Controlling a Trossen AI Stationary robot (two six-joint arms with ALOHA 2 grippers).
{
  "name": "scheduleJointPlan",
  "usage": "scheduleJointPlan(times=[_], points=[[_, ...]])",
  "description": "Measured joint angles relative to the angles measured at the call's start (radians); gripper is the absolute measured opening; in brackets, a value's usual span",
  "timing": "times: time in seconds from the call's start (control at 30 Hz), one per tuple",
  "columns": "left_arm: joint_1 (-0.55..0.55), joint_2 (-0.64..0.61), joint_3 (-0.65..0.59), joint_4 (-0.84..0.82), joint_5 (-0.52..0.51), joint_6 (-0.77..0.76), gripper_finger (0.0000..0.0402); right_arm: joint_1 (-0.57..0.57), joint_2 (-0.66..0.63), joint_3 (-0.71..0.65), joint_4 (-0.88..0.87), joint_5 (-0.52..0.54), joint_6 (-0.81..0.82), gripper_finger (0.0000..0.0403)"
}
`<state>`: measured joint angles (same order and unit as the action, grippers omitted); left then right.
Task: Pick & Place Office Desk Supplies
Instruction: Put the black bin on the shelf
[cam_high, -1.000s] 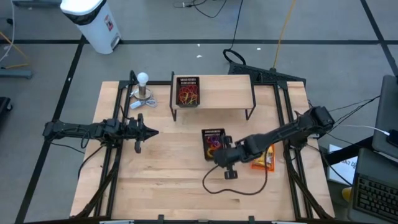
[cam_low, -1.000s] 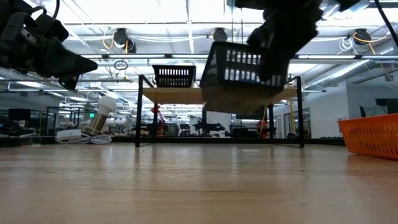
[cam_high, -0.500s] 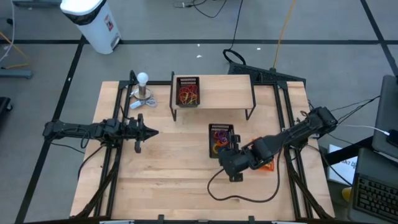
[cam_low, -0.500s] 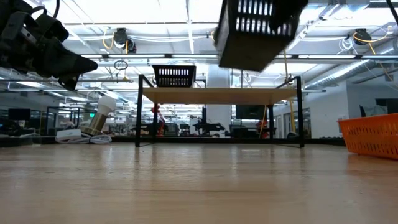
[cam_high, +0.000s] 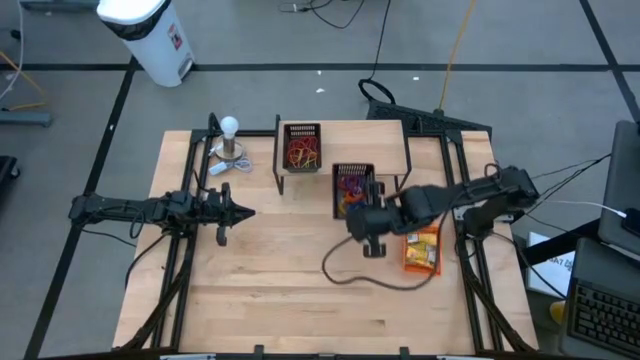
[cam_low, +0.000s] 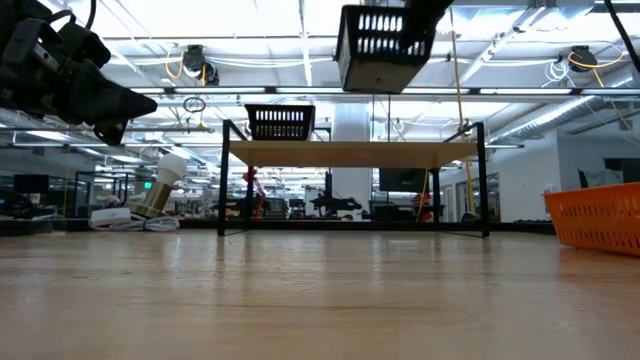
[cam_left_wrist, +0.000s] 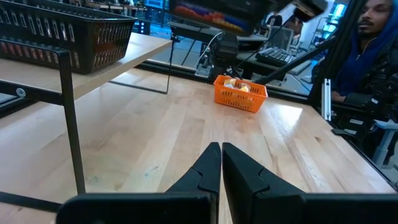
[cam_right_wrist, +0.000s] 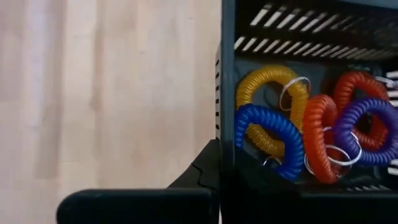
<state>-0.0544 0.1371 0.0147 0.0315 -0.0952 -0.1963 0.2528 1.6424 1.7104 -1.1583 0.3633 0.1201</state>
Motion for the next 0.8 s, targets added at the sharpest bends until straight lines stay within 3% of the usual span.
scheduleJointPlan(times=[0.4,0.8], points=[[0.0,0.0,0.0,0.0,0.0,0.014,0.0019,-0.252,0.0,0.035,0.008,-0.107,-0.239,0.0],[0.0,0.0,0.0,-0.004,0.0,0.037,0.0019,-0.426,0.013,0.035,0.104,-0.177,-0.421,0.0]])
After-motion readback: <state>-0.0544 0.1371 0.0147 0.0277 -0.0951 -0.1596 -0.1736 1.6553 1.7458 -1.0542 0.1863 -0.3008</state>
